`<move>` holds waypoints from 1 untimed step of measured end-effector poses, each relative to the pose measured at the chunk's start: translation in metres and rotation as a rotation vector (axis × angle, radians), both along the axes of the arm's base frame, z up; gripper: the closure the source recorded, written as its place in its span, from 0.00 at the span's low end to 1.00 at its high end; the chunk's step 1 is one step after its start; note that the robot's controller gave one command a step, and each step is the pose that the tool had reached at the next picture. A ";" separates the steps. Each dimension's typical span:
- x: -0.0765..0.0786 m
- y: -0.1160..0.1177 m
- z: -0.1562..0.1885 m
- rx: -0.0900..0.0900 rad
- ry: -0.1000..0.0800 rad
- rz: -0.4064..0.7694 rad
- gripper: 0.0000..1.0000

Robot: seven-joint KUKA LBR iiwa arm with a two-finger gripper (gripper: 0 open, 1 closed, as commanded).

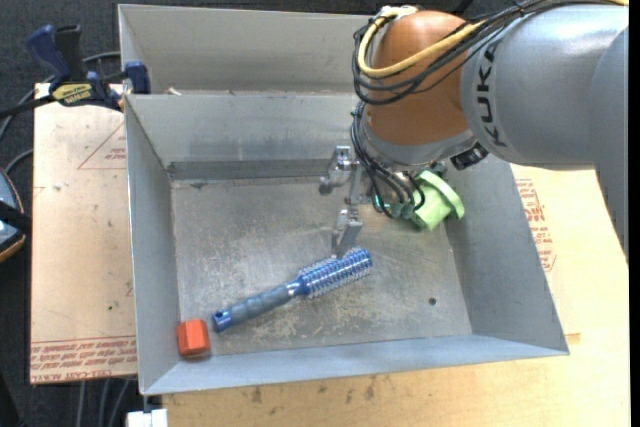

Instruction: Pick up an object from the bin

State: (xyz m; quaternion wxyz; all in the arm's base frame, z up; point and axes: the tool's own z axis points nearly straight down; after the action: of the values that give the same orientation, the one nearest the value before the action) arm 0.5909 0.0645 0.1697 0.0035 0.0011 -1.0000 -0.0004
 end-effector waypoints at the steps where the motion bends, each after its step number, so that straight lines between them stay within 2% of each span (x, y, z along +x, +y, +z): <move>1: -0.034 -0.013 -0.092 0.002 -0.012 0.232 0.00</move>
Offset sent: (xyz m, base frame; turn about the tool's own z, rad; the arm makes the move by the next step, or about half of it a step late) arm -0.0357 -0.0134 -0.0924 -0.2343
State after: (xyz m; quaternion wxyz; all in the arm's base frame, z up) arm 0.5567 0.0519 0.0779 -0.0026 0.1168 -0.9932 -0.0009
